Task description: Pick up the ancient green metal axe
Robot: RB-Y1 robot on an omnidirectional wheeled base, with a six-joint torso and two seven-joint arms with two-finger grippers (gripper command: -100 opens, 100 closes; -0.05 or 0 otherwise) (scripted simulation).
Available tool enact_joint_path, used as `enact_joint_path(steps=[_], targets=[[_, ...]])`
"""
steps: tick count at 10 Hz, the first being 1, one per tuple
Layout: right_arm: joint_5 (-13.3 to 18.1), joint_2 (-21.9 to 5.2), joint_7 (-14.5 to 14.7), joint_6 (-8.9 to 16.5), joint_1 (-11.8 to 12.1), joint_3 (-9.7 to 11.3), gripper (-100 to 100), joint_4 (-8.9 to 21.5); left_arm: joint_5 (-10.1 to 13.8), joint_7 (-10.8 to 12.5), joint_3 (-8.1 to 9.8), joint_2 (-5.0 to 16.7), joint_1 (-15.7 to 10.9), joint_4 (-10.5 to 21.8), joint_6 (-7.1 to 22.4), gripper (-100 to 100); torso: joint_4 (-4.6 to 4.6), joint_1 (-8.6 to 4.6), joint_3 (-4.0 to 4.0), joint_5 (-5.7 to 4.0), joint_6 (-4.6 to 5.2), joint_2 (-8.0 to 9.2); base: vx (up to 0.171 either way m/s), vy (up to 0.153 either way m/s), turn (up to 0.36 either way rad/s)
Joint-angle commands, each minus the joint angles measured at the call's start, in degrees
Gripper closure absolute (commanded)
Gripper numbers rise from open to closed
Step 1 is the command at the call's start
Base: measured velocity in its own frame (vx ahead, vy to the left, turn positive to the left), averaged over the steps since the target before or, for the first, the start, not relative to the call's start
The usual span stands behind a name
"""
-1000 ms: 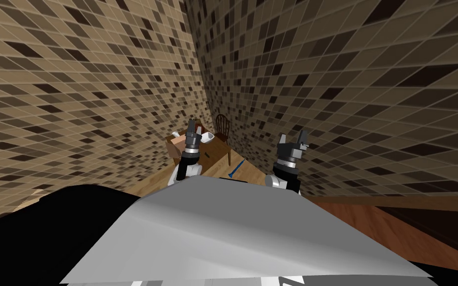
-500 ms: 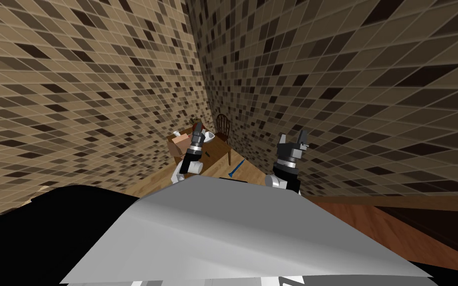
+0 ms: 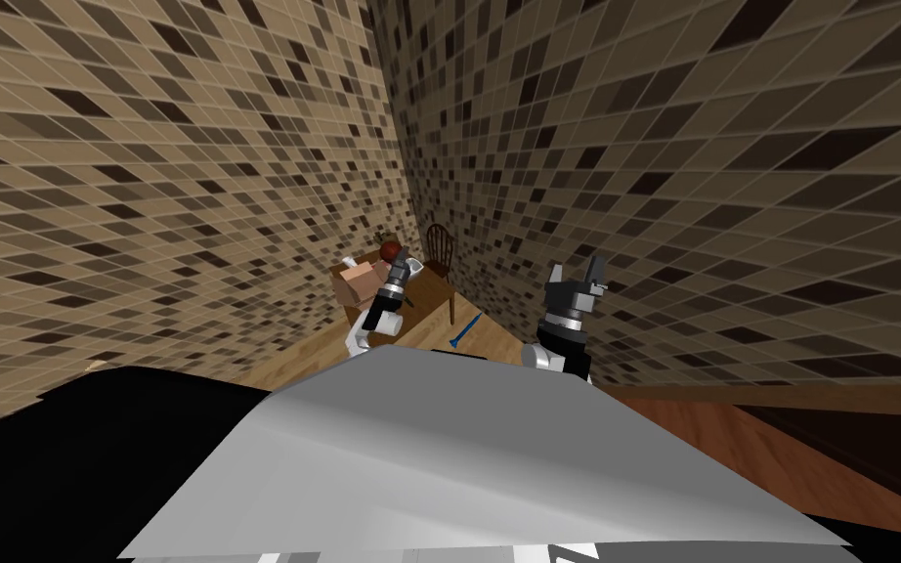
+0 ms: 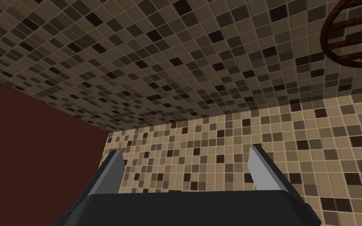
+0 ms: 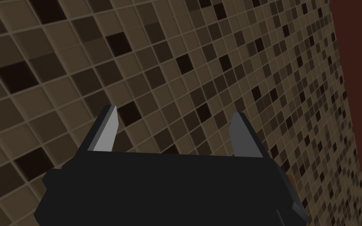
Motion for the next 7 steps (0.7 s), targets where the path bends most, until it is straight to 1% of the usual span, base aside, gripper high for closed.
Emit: enact_joint_path(steps=[1,2,3,4,5,6,7], targets=[[0.00,0.00,0.00,0.00,0.00,0.00,0,0.00,0.26,0.13,0.25,0.42,-0.70,0.16,1.96,-100,0.00,0.00,0.00,0.00,0.00,0.00,-0.012,-0.003,0.000],[0.00,0.00,0.00,0.00,0.00,0.00,0,0.00,0.77,-0.27,0.06,1.32,-2.53,2.37,4.15,-100,0.00,-0.01,-0.02,0.00,0.00,-0.03,-0.013,-0.006,0.009],[0.00,0.00,0.00,0.00,0.00,0.00,0,0.00,0.77,-0.27,0.06,1.32,-2.53,2.37,4.81,-100,-0.01,-0.01,-0.03,0.00,0.01,-0.05,-0.014,-0.003,0.004],[0.00,0.00,0.00,0.00,0.00,0.00,0,0.00,1.27,-0.67,-0.14,2.20,-4.39,4.71,6.78,-100,-0.01,-0.01,-0.02,0.00,0.00,-0.05,-0.019,0.000,0.002],[0.00,0.00,0.00,0.00,0.00,0.00,0,0.00,1.27,-0.67,-0.14,2.20,-4.39,4.71,7.67,-100,-0.01,0.01,-0.02,0.00,0.01,-0.04,-0.018,0.002,-0.001],[0.00,0.00,0.00,0.00,0.00,0.00,0,0.00,1.77,-1.08,-0.33,3.07,-6.26,6.90,9.84,-100,-0.01,0.00,-0.02,0.00,0.00,-0.03,-0.021,0.004,-0.005],[0.00,0.00,0.00,0.00,0.00,0.00,0,0.00,1.77,-1.08,-0.33,3.07,-6.26,7.18,10.52,-100,-0.01,0.02,-0.02,0.01,0.01,-0.04,-0.016,0.004,-0.006]])
